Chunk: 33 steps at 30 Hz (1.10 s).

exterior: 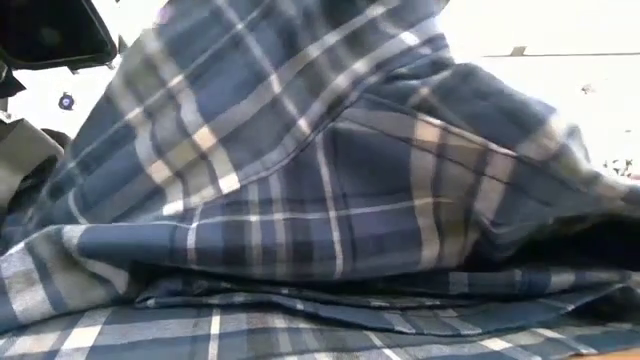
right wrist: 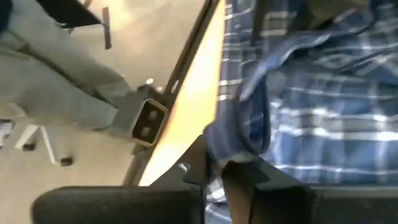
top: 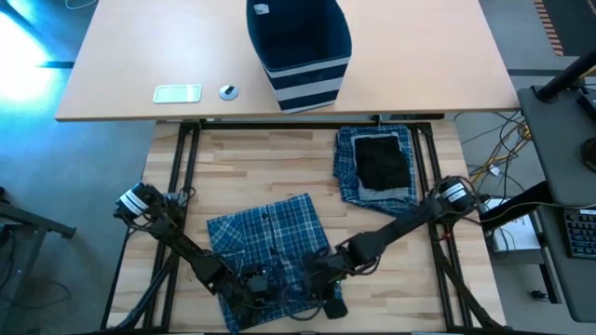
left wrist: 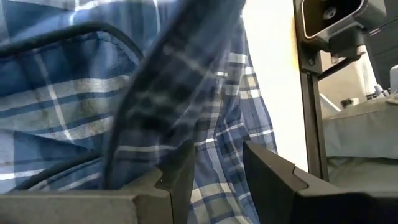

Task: Fold Laundry from Bin
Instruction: Fold the blue patterned long sleeve

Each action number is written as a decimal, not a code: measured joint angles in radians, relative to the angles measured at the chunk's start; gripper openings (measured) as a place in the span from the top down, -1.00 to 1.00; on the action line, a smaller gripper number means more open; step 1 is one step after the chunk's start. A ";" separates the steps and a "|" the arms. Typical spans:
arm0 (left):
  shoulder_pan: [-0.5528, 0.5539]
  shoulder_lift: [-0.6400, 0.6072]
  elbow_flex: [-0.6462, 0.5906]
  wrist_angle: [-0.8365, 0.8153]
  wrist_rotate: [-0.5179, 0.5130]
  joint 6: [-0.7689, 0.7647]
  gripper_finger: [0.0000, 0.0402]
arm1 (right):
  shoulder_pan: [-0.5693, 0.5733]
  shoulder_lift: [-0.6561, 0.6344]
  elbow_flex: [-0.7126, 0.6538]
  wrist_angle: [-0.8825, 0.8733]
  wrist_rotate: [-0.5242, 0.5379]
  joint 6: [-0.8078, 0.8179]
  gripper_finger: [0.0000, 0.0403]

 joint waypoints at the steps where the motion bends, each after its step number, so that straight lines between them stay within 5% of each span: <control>1: 0.000 0.000 0.000 -0.001 0.001 -0.001 0.39 | -0.003 0.006 0.013 -0.007 0.004 -0.012 0.83; 5: 0.005 0.000 0.000 -0.006 0.019 -0.001 0.39 | -0.010 0.022 0.047 -0.047 0.011 0.024 0.58; 11: 0.009 0.000 0.000 -0.010 0.025 -0.001 0.39 | 0.004 0.012 0.079 -0.155 0.022 0.341 0.14; 16: 0.010 -0.002 0.000 -0.012 0.042 -0.002 0.39 | 0.030 0.037 0.070 -0.135 0.057 0.468 0.02; 20: 0.010 -0.019 0.005 -0.024 0.044 -0.006 0.39 | 0.026 0.080 0.067 -0.068 0.059 0.497 0.19; 26: 0.010 -0.025 0.030 -0.051 0.045 -0.003 0.39 | 0.001 0.087 0.067 -0.106 0.041 0.432 0.88; 33: -0.003 -0.054 0.079 -0.087 0.052 0.027 0.39 | -0.025 0.084 0.066 -0.244 -0.071 0.263 0.93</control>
